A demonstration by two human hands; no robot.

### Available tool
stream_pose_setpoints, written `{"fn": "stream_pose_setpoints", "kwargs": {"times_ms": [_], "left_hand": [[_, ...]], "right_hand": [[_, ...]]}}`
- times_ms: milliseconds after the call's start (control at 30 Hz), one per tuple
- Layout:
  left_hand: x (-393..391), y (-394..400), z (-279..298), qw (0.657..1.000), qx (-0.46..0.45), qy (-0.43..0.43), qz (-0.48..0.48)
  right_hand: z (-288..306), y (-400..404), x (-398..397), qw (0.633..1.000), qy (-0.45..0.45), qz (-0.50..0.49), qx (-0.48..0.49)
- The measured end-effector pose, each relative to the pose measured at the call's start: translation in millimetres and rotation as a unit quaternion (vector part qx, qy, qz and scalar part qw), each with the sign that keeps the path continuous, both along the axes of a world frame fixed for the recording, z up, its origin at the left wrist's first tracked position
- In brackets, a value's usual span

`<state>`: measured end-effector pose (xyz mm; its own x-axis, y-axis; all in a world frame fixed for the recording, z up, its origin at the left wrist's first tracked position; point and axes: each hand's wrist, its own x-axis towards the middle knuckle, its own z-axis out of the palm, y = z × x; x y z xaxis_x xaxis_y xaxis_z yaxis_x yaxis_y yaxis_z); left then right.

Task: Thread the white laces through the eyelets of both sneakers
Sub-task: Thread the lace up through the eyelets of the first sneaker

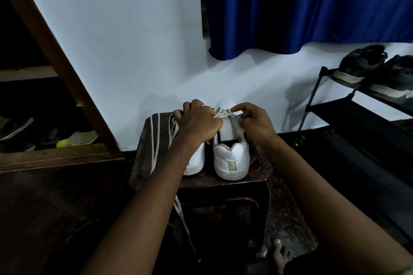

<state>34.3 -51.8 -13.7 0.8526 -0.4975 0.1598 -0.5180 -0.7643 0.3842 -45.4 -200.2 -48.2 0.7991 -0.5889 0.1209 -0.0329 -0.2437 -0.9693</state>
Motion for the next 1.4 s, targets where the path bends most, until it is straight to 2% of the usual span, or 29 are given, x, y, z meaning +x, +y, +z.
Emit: {"fn": "stream_pose_setpoints", "kwargs": {"times_ms": [133, 300, 400, 600, 767, 833, 867, 933, 967, 1000, 1067, 1167, 1233, 1300, 1400], "left_hand": [[2, 1, -3, 0.999, -0.013, -0.04, -0.007], [4, 0, -7, 0.989, -0.053, -0.133, -0.033], [4, -3, -7, 0.989, -0.057, -0.135, -0.035], [3, -7, -7, 0.987, -0.076, -0.127, -0.065], [-1, -8, -7, 0.984, -0.088, -0.136, -0.072], [-4, -10, -7, 0.984, -0.101, -0.134, -0.066], [-6, -11, -8, 0.982, -0.113, -0.134, -0.063], [-8, -12, -9, 0.979, -0.139, -0.143, -0.049], [-9, -12, -10, 0.977, -0.149, -0.147, -0.04], [-10, -12, -10, 0.976, -0.154, -0.15, -0.034], [-9, -12, -9, 0.976, -0.152, -0.15, -0.03], [-5, -11, -7, 0.98, -0.135, -0.131, -0.065], [-2, -10, -7, 0.983, -0.12, -0.099, -0.093], [-2, -9, -7, 0.985, -0.13, -0.057, -0.099], [-1, -9, 0, 0.975, -0.209, -0.034, -0.075]], "right_hand": [[0, 6, 2, 0.982, 0.034, -0.004, -0.184], [1, 6, 13, 0.947, 0.067, 0.0, -0.315], [2, -3, 17, 0.941, 0.093, 0.022, -0.326], [4, -13, 24, 0.951, 0.043, 0.036, -0.303], [5, -10, 21, 0.916, 0.073, -0.008, -0.394], [8, -3, 18, 0.931, 0.06, 0.001, -0.359], [16, 1, 15, 0.955, 0.043, 0.022, -0.294], [33, 9, 10, 0.994, 0.001, 0.075, -0.086], [41, 12, 7, 0.995, -0.015, 0.097, -0.015], [45, 11, 6, 0.994, -0.025, 0.109, 0.008], [48, 10, 3, 0.99, -0.04, 0.138, -0.017], [35, -1, 4, 0.976, -0.04, 0.141, -0.162], [27, -6, 7, 0.962, -0.042, 0.148, -0.225], [23, -7, 9, 0.964, -0.054, 0.141, -0.218], [18, -9, 8, 0.974, -0.039, 0.065, -0.213]]}}
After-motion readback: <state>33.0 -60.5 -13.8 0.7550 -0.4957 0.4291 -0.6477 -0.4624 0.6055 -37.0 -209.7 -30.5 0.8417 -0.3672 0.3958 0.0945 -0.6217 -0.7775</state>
